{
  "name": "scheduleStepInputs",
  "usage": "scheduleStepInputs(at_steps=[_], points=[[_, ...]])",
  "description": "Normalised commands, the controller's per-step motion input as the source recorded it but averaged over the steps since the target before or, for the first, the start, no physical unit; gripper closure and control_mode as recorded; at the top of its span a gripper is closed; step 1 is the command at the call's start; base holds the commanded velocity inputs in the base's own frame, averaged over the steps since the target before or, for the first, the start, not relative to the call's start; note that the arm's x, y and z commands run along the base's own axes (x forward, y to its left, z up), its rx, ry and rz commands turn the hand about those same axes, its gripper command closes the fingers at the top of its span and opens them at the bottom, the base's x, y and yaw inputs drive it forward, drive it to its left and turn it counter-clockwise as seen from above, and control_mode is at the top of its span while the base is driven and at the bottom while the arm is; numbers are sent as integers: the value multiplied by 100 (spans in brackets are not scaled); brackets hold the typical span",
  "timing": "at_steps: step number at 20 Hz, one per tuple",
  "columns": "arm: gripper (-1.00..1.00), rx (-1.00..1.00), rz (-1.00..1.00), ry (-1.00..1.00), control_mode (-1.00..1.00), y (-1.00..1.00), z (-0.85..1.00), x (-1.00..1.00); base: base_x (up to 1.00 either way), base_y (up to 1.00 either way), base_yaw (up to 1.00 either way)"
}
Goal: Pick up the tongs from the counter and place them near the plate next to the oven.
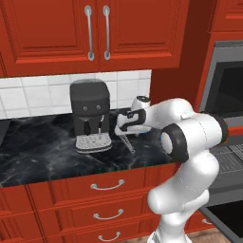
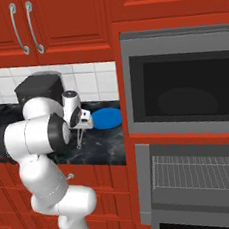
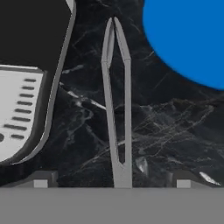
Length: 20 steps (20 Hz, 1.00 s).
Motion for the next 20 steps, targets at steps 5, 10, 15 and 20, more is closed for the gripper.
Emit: scheduleStepInputs(at_steps=[5, 10, 15, 20], points=[[-100, 0, -3, -10, -100, -1, 100, -66, 0, 0, 0], [-100, 0, -3, 0, -100, -14, 93, -86, 0, 0, 0], [-100, 0, -3, 6, -100, -16, 70, -99, 0, 0, 0], [-100, 0, -2, 13, -100, -19, 36, -100, 0, 0, 0]])
